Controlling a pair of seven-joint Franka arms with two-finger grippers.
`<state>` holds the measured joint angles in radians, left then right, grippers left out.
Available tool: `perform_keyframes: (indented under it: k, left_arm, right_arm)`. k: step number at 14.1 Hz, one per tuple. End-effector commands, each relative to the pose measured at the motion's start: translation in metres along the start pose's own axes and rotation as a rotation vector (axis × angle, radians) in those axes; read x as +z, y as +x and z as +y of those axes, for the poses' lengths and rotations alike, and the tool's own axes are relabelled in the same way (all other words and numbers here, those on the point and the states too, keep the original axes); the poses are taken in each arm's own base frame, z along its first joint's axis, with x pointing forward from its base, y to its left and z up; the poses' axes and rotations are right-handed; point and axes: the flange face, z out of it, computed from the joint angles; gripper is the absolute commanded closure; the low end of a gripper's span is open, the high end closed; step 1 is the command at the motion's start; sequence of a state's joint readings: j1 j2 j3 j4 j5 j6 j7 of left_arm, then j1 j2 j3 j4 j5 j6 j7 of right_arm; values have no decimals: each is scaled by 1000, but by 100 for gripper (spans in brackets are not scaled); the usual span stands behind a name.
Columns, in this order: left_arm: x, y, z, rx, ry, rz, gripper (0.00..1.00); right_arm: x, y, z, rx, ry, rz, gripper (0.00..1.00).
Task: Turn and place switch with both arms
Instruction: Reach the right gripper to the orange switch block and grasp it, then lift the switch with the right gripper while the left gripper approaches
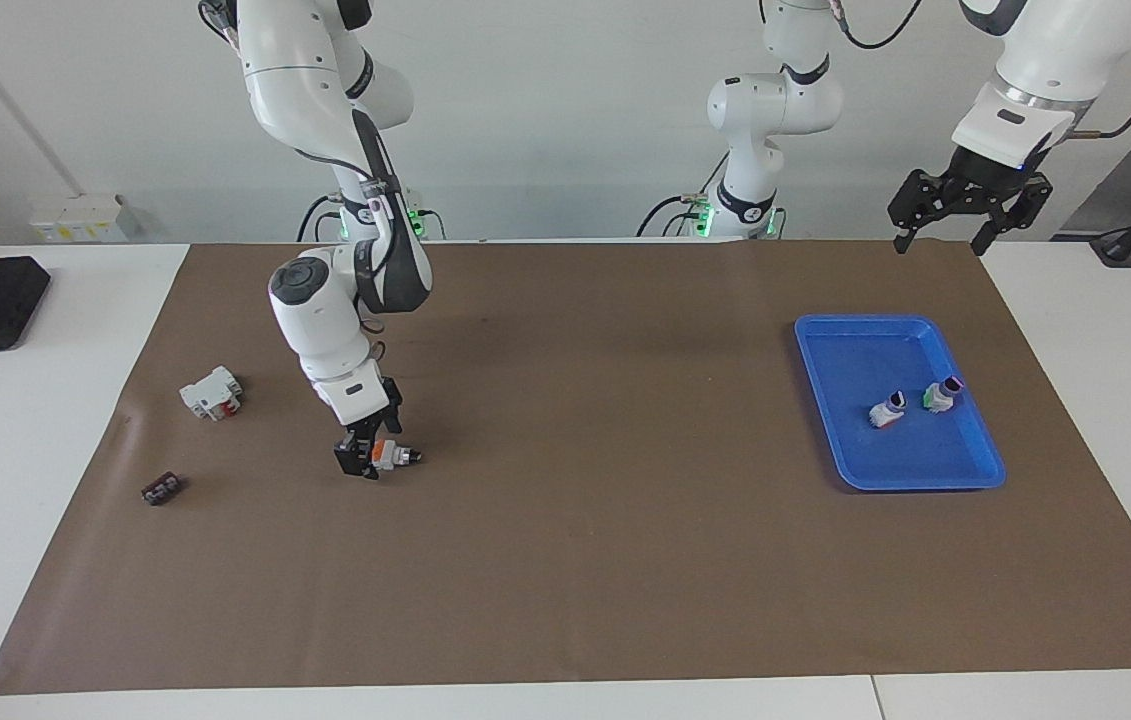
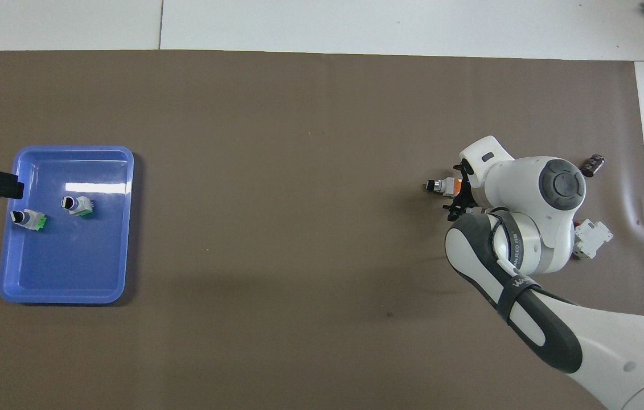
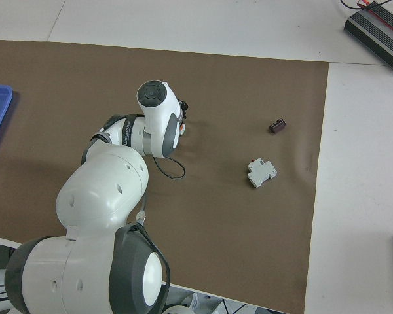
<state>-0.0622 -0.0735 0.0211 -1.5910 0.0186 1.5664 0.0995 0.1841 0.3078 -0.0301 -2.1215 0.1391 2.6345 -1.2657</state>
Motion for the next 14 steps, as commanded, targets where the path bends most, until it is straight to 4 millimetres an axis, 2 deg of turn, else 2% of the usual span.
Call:
perform_keyframes:
  k: [1, 3, 4, 5, 6, 7, 10, 11, 14]
  left_arm:
    - [-1, -6, -1, 4, 18, 0, 0]
    - [-1, -6, -1, 4, 18, -3, 0]
    - [-1, -6, -2, 4, 18, -5, 0]
    - [-1, -6, -2, 2, 18, -5, 0]
    - [0, -7, -2, -3, 18, -8, 0]
    - [0, -7, 3, 9, 17, -12, 0]
    - [0, -7, 1, 5, 17, -12, 0]
    - [0, -7, -1, 2, 17, -14, 0]
    - [0, -8, -2, 0, 17, -17, 0]
  right_arm:
    - [7, -4, -2, -12, -3, 9, 10]
    - [10, -4, -2, -11, -9, 10, 18]
    - [10, -4, -2, -13, -13, 11, 24]
    - [10, -3, -2, -14, -13, 11, 41]
    - [10, -3, -2, -20, -13, 11, 88]
    - [10, 3, -4, -32, -13, 13, 100]
    - [7, 19, -13, -134, 42, -8, 100]
    - [-5, 35, -13, -196, 46, 1, 100]
    - [-59, 53, 2, -248, -45, 49, 100]
